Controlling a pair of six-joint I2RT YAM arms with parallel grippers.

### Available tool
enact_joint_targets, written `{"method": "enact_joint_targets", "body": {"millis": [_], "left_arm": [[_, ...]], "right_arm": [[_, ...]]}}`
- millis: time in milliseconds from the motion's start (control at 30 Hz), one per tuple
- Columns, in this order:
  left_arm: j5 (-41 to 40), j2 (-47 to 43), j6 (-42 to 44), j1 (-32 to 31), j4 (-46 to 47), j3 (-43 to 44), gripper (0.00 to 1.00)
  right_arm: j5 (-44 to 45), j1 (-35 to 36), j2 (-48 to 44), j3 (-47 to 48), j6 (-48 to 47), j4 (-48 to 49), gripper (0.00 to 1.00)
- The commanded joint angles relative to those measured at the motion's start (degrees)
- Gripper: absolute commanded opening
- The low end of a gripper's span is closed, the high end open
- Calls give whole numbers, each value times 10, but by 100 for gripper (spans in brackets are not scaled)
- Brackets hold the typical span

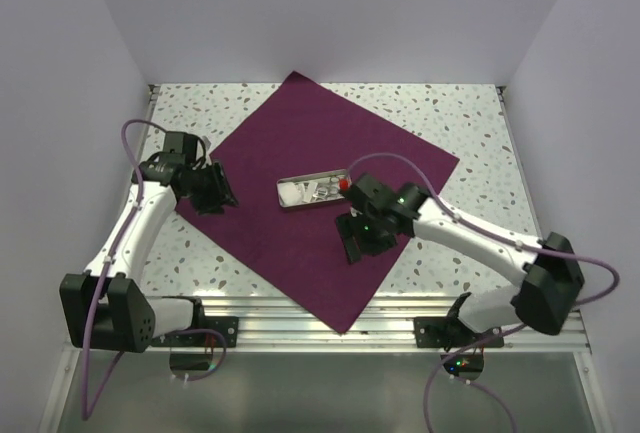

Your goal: Prepare the surgical pack

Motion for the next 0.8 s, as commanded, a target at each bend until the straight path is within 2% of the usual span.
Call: {"method": "enact_joint_targets", "body": {"millis": [0, 67, 100, 267, 500, 767], "left_arm": [[22, -32, -25, 0, 17, -40, 48], [42, -41, -34, -1, 27, -63, 47], [51, -50, -43, -1, 29, -69, 47], [57, -63, -47, -1, 30, -87, 46], [51, -69, -43, -1, 27, -85, 46], [54, -66, -33, -1, 20, -79, 45]], "right_arm": [[-118, -16, -129, -145, 181, 129, 65], [-145, -16, -186, -246, 247, 217, 66], [-157, -16, -221, -271, 296, 233, 66], [-201, -11, -256, -385, 372, 286, 66], [-199, 31, -296, -477, 503, 376, 60], [-152, 126, -236, -489, 583, 446, 58]]}}
